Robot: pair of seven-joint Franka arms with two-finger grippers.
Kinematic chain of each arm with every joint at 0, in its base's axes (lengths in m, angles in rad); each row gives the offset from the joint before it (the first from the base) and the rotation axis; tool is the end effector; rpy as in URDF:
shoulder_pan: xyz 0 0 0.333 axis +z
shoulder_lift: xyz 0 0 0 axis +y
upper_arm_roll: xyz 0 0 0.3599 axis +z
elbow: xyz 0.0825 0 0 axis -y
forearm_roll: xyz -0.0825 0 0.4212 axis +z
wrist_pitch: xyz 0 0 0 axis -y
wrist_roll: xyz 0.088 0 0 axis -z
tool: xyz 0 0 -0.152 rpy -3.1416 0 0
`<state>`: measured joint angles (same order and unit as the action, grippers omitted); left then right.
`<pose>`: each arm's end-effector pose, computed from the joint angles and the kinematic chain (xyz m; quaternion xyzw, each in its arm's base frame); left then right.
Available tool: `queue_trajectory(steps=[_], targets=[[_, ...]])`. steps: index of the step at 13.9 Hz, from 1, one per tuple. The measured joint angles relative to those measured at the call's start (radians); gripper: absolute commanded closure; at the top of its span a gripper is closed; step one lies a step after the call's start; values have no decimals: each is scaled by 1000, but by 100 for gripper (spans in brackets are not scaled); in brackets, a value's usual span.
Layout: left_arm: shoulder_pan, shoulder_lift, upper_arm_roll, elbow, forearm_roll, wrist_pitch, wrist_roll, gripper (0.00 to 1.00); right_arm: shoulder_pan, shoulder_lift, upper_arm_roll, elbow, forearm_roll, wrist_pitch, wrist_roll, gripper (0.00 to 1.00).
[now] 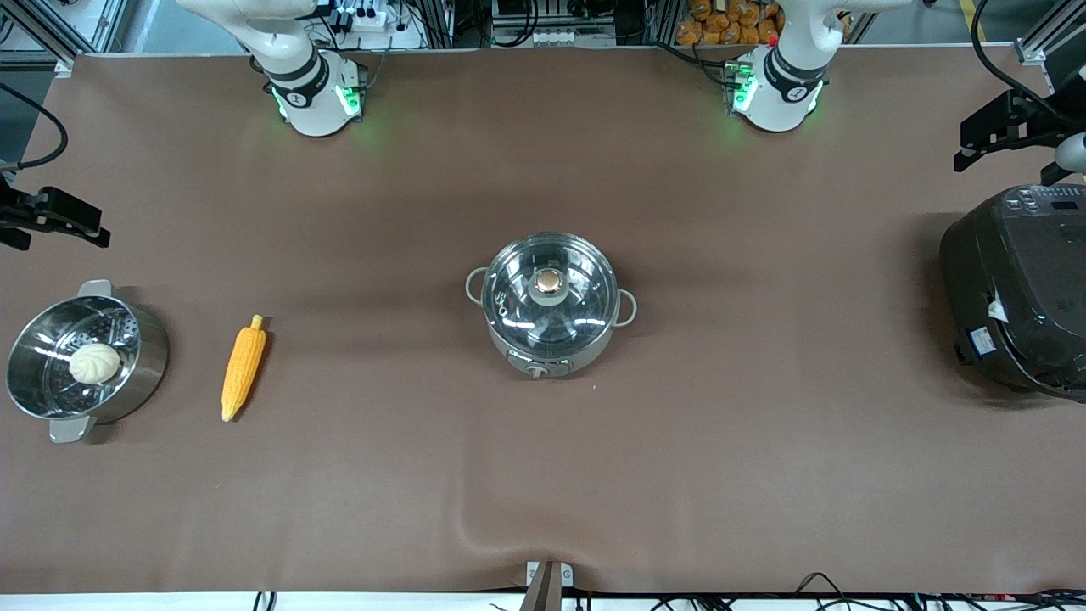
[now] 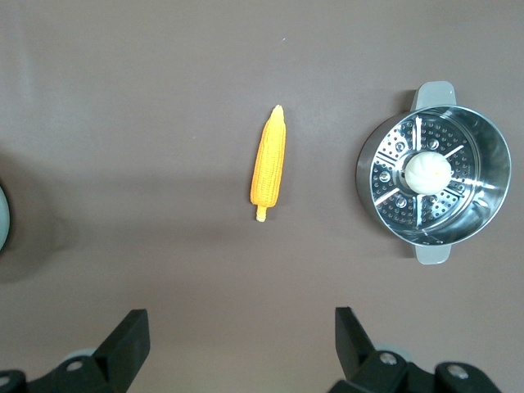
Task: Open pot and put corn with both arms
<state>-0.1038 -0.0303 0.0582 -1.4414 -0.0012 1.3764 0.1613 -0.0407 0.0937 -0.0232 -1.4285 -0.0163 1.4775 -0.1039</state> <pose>0.5564 -0.0250 0.6887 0.9945 -0.1034 -0.0173 0.0025 0.6122 -0.0411 0.6307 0.9995 0.0194 -0.0230 0.0073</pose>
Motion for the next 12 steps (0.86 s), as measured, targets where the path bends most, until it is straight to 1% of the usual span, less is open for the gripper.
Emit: queue_trajectory(steps=[4,6,10,12], targets=[[-2,4,-1,0,0,0,0,0,1,0,2,-12,3,3,-1,0],[-2,9,-1,-1,0,0,0,0,2,1,4,-39,3,28,-2,0],[-1,47,1,-1,0,4,0,0,4,4,6,-127,3,118,-2,0],[-3,80,-1,-2,0,16,0,0,4,6,6,-198,3,202,-2,0]])
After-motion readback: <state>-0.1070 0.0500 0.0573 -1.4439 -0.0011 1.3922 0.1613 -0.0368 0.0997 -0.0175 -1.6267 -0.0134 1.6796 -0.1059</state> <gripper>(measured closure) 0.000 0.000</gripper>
